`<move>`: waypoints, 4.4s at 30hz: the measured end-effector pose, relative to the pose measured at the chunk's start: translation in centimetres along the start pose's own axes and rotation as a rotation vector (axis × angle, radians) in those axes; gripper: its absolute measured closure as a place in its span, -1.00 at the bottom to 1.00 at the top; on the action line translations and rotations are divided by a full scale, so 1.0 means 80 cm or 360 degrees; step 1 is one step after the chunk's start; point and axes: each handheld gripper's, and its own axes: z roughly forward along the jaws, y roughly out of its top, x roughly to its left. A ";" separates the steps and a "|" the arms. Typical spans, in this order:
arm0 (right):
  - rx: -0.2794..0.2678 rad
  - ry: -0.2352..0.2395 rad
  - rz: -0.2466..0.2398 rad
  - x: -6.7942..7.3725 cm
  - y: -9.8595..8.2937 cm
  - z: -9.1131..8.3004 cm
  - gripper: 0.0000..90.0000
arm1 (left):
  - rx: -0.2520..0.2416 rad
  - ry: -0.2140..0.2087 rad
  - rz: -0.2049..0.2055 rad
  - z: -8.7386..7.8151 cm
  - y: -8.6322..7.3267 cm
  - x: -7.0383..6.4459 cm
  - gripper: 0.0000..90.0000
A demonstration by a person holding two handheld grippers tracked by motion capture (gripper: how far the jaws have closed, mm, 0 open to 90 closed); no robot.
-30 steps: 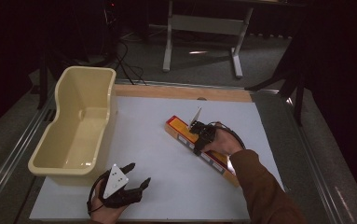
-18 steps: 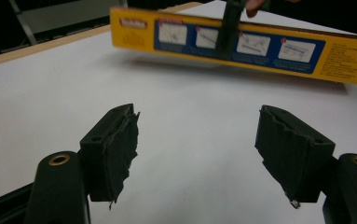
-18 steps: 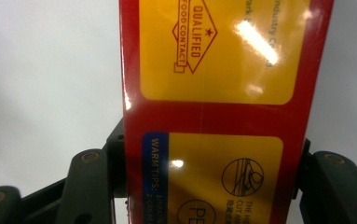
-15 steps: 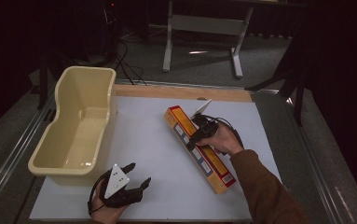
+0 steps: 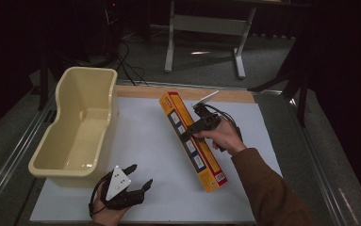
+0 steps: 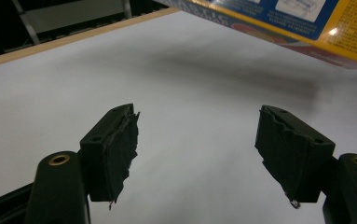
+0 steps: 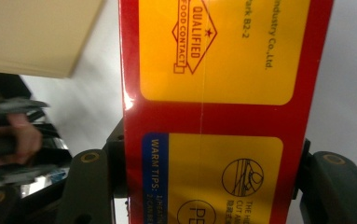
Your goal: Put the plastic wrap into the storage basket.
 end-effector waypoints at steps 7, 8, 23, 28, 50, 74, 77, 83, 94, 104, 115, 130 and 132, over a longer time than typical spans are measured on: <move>-0.0066 0.0068 -0.0022 0.025 0.009 -0.006 -0.09 | -0.0005 -0.0010 0.0009 0.000 0.000 -0.001 -0.36; -0.0086 0.0072 -0.0031 0.030 0.011 -0.007 -0.09 | -0.0004 -0.0011 0.0009 0.000 0.000 -0.001 -0.36; -0.0189 0.0182 -0.0032 0.068 0.049 -0.020 -0.09 | -0.0002 -0.0010 0.0012 0.000 0.000 -0.001 -0.38; -0.0230 0.0222 -0.0015 0.080 0.064 -0.024 -0.09 | 0.0003 -0.0018 0.0018 0.001 0.001 -0.002 -0.38; -0.0380 0.0292 0.0098 0.127 0.117 -0.022 -0.09 | -0.0015 -0.0031 0.0004 0.001 0.001 -0.003 -0.38; -0.0481 0.0546 0.0347 0.164 0.157 0.019 -0.09 | -0.0030 -0.0052 0.0021 0.000 0.001 -0.008 -0.40; -0.0490 0.0557 0.0365 0.169 0.160 0.025 -0.09 | -0.0028 -0.0045 0.0021 0.000 0.001 -0.009 -0.40; -0.0527 0.0543 0.0370 0.187 0.164 0.032 -0.09 | -0.0028 -0.0047 0.0028 0.000 0.001 -0.008 -0.40; -0.0578 0.0577 0.0426 0.219 0.172 0.060 -0.09 | -0.0049 -0.0055 0.0017 -0.002 0.001 -0.008 -0.40; -0.0572 0.0626 0.0479 0.226 0.177 0.087 -0.09 | -0.0052 -0.0068 0.0030 -0.001 0.000 -0.010 -0.41; -0.0584 0.0644 0.0533 0.230 0.179 0.111 -0.09 | -0.0058 -0.0077 0.0033 -0.002 0.000 -0.011 -0.41; -0.0550 0.0637 0.0577 0.234 0.183 0.138 -0.09 | -0.0075 -0.0065 0.0009 -0.007 -0.002 -0.009 -0.41; -0.0546 0.0622 0.0568 0.235 0.183 0.141 -0.09 | -0.0076 -0.0065 0.0002 -0.007 -0.002 -0.008 -0.41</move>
